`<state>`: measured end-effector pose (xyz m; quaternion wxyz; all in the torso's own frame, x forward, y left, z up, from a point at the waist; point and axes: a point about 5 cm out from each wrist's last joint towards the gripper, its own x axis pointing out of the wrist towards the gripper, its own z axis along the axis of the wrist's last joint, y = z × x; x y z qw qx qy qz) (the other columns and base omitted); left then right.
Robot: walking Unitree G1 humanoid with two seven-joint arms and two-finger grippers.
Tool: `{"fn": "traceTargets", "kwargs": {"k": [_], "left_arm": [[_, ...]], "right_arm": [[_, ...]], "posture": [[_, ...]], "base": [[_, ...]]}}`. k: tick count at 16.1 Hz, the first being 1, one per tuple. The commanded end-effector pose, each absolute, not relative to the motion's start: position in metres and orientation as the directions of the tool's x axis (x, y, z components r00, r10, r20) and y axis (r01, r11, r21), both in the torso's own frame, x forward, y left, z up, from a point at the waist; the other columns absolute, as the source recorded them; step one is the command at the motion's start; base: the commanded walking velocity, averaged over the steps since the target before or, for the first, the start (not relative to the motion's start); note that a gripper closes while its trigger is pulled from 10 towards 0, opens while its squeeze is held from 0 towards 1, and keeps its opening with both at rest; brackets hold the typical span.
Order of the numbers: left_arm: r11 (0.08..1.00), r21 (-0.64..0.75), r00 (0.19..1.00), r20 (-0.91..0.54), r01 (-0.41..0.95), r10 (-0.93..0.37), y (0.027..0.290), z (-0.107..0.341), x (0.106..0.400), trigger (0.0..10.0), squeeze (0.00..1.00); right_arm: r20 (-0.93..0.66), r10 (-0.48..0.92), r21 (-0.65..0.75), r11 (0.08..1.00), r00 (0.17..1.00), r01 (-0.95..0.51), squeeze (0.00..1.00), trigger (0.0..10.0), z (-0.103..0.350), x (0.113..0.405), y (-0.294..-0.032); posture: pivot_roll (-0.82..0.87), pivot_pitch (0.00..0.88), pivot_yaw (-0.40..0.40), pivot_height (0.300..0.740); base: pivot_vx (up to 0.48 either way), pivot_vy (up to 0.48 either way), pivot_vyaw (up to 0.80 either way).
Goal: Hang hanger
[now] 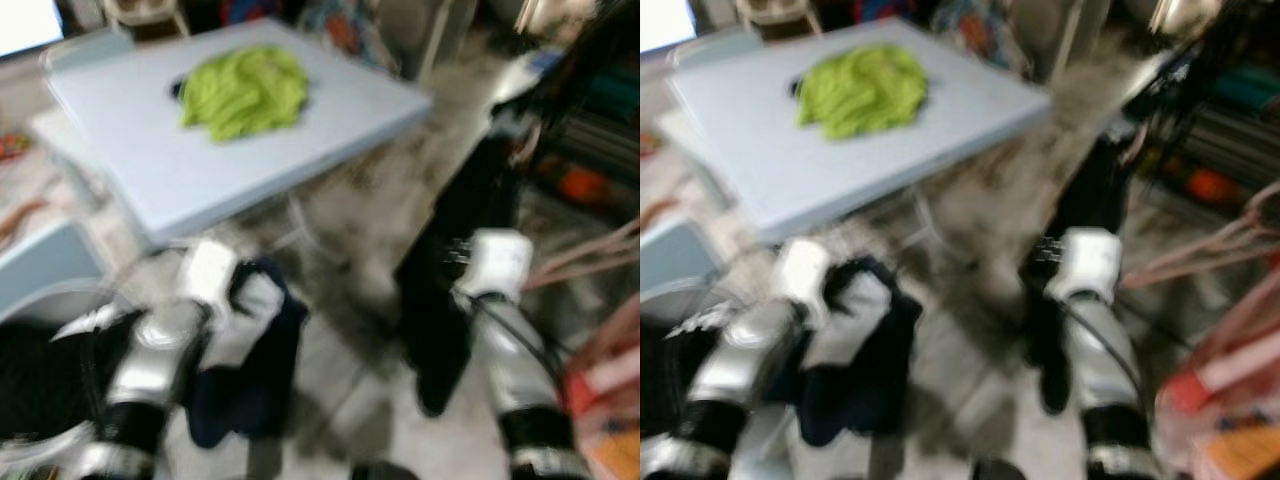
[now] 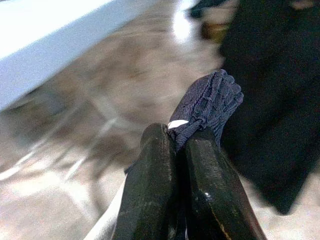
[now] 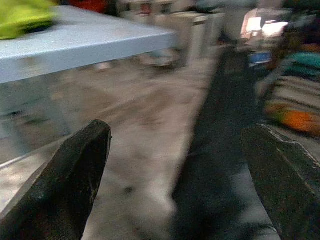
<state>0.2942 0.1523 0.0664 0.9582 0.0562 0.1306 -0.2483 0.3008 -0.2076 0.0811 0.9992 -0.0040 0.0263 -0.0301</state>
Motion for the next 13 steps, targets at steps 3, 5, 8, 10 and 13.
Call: {"fn": "traceTargets", "kwargs": {"k": [3, 5, 8, 10, 13], "left_arm": [[0.881, 0.063, 0.858, -0.271, 0.468, -0.436, 0.166, 0.071, 0.295, 10.0, 0.00], [0.882, 0.063, 0.857, -0.276, 0.468, -0.435, 0.165, 0.070, 0.294, 10.0, 0.00], [0.884, 0.046, 0.854, -0.288, 0.465, -0.434, 0.164, 0.066, 0.289, 10.0, 0.00], [0.892, 0.035, 0.858, -0.293, 0.451, -0.422, 0.165, 0.062, 0.284, 10.0, 0.00], [0.897, -0.018, 0.872, -0.228, 0.442, -0.434, 0.161, 0.072, 0.288, 10.0, 0.00]], "right_arm": [[-0.038, -0.021, 0.006, 1.000, 0.999, 0.021, 0.00, 10.0, 0.085, 0.303, -0.194], [-0.044, -0.024, 0.007, 1.000, 0.999, 0.024, 0.00, 10.0, 0.082, 0.301, -0.195], [-0.085, -0.073, 0.006, 0.997, 0.994, 0.073, 0.00, 10.0, 0.070, 0.287, -0.205], [-0.100, -0.079, 0.002, 0.997, 0.992, 0.080, 0.00, 10.0, 0.064, 0.279, -0.206], [-0.100, -0.056, 0.005, 0.998, 0.993, 0.057, 0.00, 10.0, 0.065, 0.278, -0.200]], "posture": [[-0.01, 0.000, -0.001, 0.740], [-0.02, 0.000, 0.001, 0.740], [0.00, 0.000, -0.002, 0.740], [-0.01, 0.000, 0.009, 0.740], [-0.02, 0.000, 0.003, 0.740]], "base": [[0.363, 0.000, -0.80], [0.332, 0.000, -0.80], [0.264, 0.000, -0.80], [0.000, 0.000, -0.80], [0.000, 0.160, -0.19]]}}
